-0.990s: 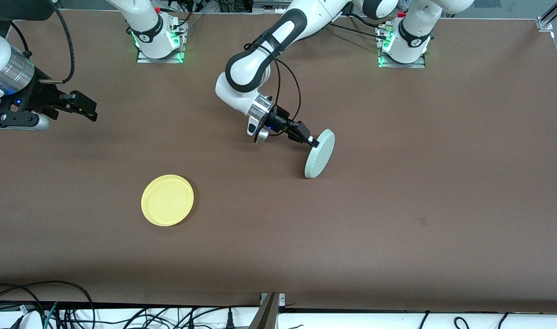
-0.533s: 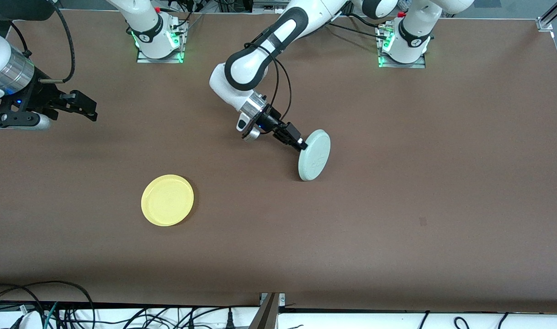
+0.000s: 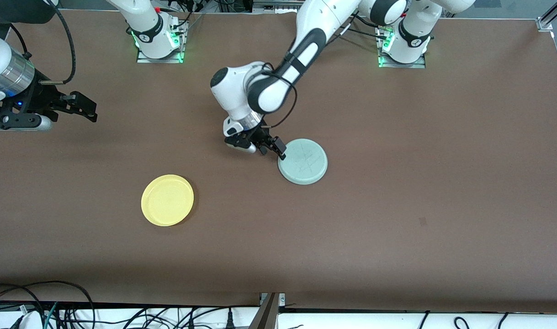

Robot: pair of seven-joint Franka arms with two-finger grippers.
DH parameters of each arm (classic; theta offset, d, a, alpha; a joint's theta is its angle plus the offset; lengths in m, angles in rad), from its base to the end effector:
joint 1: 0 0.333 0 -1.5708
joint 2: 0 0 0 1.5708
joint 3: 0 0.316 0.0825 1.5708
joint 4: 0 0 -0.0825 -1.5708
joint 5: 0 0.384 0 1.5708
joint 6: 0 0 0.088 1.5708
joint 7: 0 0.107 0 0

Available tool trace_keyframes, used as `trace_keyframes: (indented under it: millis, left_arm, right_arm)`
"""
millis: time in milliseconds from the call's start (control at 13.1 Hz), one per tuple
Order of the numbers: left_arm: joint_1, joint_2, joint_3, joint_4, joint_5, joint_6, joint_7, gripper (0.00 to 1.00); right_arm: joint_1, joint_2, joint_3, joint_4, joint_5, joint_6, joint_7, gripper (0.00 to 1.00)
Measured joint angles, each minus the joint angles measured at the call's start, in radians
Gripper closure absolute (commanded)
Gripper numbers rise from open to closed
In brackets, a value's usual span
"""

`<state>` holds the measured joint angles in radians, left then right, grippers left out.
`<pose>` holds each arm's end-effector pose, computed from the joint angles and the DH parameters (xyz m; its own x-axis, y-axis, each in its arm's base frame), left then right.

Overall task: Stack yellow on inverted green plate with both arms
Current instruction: 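Lay the green plate upside down mid-table and open the left gripper, then withdraw the left gripper while the right gripper reaches the yellow plate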

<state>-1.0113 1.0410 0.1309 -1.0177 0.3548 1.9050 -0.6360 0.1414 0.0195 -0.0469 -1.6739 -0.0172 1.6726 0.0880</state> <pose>0.4806 -0.5971 0.2057 0.8881 -0.4486 0.1000 -0.3658 -0.8216 -0.4372 0.5632 0.0519 0.5735 0.9998 0.0082 -0.0191 0.0086 -0.9998 0.0197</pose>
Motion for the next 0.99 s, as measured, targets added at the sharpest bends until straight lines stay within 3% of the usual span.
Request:
trace_keyframes:
  millis: [228, 457, 838, 990]
  left_arm:
    - [0.098, -0.078, 0.002, 0.027, -0.077, -0.006, 0.021, 0.00]
    - [0.210, -0.185, 0.008, 0.027, -0.129, -0.147, 0.067, 0.00]
    - [0.511, -0.344, 0.009, 0.020, -0.252, -0.282, 0.181, 0.00]
    - [0.609, -0.394, 0.008, 0.015, -0.312, -0.330, 0.311, 0.00]
  right_arm:
    - [-0.001, 0.015, -0.004, -0.036, 0.000, 0.051, -0.067, 0.00]
    - [-0.004, 0.070, -0.012, -0.047, 0.000, 0.104, -0.142, 0.00]
    - [-0.010, 0.225, -0.028, -0.054, 0.000, 0.268, -0.256, 0.00]
    - [-0.011, 0.310, -0.028, -0.055, 0.000, 0.358, -0.277, 0.00]
